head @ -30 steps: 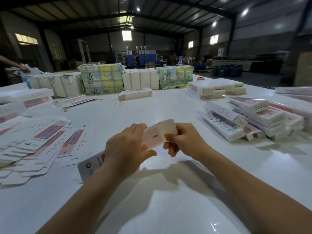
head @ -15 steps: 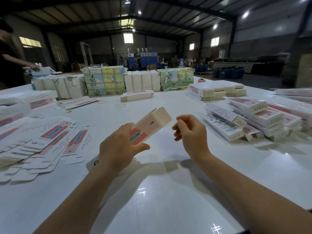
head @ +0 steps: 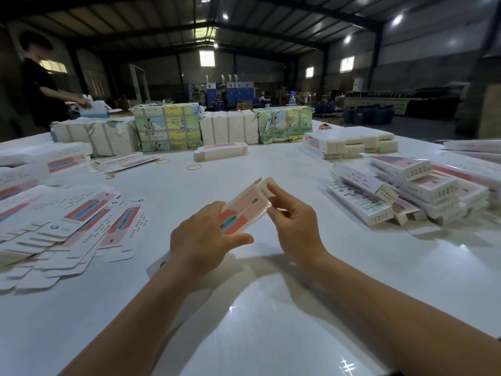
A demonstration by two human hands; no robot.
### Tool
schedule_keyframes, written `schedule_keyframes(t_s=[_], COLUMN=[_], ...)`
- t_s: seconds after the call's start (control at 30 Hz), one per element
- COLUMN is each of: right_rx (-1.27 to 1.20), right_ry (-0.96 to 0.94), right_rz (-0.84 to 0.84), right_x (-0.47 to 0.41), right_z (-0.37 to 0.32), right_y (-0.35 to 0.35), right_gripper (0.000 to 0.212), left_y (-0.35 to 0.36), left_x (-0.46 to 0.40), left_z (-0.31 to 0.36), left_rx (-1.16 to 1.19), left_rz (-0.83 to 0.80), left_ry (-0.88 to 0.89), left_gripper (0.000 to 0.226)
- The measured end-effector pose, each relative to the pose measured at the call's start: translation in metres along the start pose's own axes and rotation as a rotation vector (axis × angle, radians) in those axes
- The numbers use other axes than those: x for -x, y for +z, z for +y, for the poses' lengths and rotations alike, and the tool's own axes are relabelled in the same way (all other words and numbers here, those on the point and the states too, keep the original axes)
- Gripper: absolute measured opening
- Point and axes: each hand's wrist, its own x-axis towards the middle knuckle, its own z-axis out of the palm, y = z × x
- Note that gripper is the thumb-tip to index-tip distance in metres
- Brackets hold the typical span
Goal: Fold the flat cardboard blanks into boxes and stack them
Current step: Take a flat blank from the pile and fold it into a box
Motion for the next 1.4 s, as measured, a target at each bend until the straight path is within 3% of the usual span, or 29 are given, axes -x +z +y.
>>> schedule_keyframes(t_s=[0.33, 0.5, 0.7, 0.77, 0.83, 0.93, 1.0, 1.03, 1.1, 1.17, 1.27, 1.33, 1.4], right_rx=[0.172, 0.089, -0.033, 0.079, 0.161, -0.124, -0.435, -0.489, -0.335, 0.042, 0.458, 0.545, 0.476], right_ry=[-0.089, -0.022, 0.095, 0.029, 0.011, 0.345, 0.565, 0.577, 0.427, 0.175, -0.049, -0.085, -0.077], right_rz=[-0.193, -0.087, -0.096, -0.023, 0.065, -0.048, -0.166, -0.189, -0.154, -0.097, -0.137, -0.17, -0.165], right_x=[-0.003, 0.002, 0.001, -0.004, -0.011, -0.018, -0.021, -0.021, -0.018, -0.01, 0.001, 0.004, 0.005], right_z=[0.002, 0.002, -0.003, -0.003, -0.002, -0.001, 0.0, 0.001, 0.001, 0.002, 0.002, 0.003, 0.001], right_y=[-0.006, 0.003, 0.005, 0.0, -0.007, -0.014, -0.017, -0.017, -0.014, -0.009, 0.0, 0.003, 0.004], right_gripper=[0.063, 0.054, 0.056, 0.054, 0.065, 0.084, 0.068, 0.053, 0.025, 0.009, 0.021, 0.027, 0.024], left_y=[-0.004, -0.002, 0.003, 0.003, 0.002, 0.001, 0.001, 0.002, 0.002, 0.004, 0.006, 0.006, 0.006], left_x=[0.004, 0.005, 0.001, 0.002, 0.002, 0.004, 0.005, 0.006, 0.007, 0.006, 0.005, 0.006, 0.006], left_z=[-0.005, -0.001, 0.005, 0.005, 0.005, 0.006, 0.007, 0.007, 0.007, 0.009, 0.01, 0.009, 0.007], left_rx=[-0.142, -0.149, -0.143, -0.112, -0.086, -0.053, -0.049, -0.054, -0.07, -0.107, -0.173, -0.194, -0.214], left_rz=[-0.026, -0.001, 0.012, 0.004, 0.007, -0.013, -0.048, -0.062, -0.069, -0.059, -0.046, -0.043, -0.035], left_ry=[0.061, 0.021, 0.016, 0.018, 0.031, 0.069, 0.089, 0.091, 0.082, 0.062, 0.04, 0.038, 0.04], left_gripper=[0.069, 0.069, 0.075, 0.076, 0.072, 0.064, 0.062, 0.061, 0.058, 0.057, 0.056, 0.054, 0.052])
